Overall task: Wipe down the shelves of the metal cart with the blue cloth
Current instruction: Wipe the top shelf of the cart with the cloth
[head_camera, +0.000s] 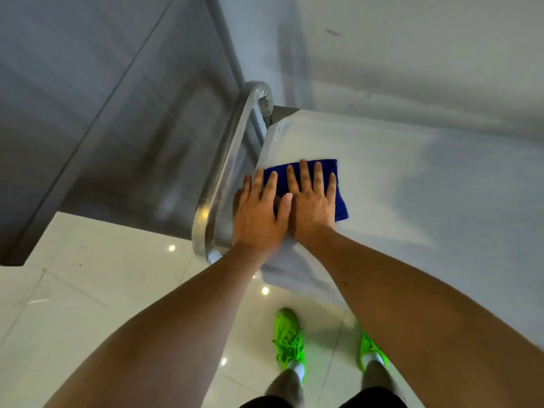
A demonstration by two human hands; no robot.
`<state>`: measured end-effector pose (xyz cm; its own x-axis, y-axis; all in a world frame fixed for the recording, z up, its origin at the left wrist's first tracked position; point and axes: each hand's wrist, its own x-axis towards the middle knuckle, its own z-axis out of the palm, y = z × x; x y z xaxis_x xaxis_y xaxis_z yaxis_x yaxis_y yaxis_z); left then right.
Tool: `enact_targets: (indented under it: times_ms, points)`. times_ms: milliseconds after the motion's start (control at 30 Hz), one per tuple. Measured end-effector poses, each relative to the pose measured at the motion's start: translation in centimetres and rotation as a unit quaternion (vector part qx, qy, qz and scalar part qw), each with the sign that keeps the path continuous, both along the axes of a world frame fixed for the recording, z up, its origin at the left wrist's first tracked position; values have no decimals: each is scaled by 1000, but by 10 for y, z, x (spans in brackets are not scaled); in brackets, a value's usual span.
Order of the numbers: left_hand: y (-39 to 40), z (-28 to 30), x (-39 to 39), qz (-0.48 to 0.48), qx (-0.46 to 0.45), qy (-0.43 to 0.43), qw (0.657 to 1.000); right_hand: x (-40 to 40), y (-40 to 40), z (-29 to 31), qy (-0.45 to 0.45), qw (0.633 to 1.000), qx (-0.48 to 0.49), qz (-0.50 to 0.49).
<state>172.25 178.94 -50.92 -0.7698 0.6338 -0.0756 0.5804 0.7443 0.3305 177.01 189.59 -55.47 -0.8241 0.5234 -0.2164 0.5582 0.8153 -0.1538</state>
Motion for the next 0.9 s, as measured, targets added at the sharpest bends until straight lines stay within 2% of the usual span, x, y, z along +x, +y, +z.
enact_targets:
  times_ms: [167, 267, 667, 900]
  points:
    - [30, 6, 25, -52, -10, -2, 999, 48, 4, 1, 28, 999, -14, 40]
    - [59, 4, 51, -86, -16, 0, 996, 83, 22, -1, 33, 999, -16, 27]
    - [187, 0, 184, -218, -46, -23, 975, 263, 170, -1, 40, 984, 6, -171]
    - [218, -12, 242, -247, -92, -29, 964, 354, 220, -3, 21, 964, 17, -266]
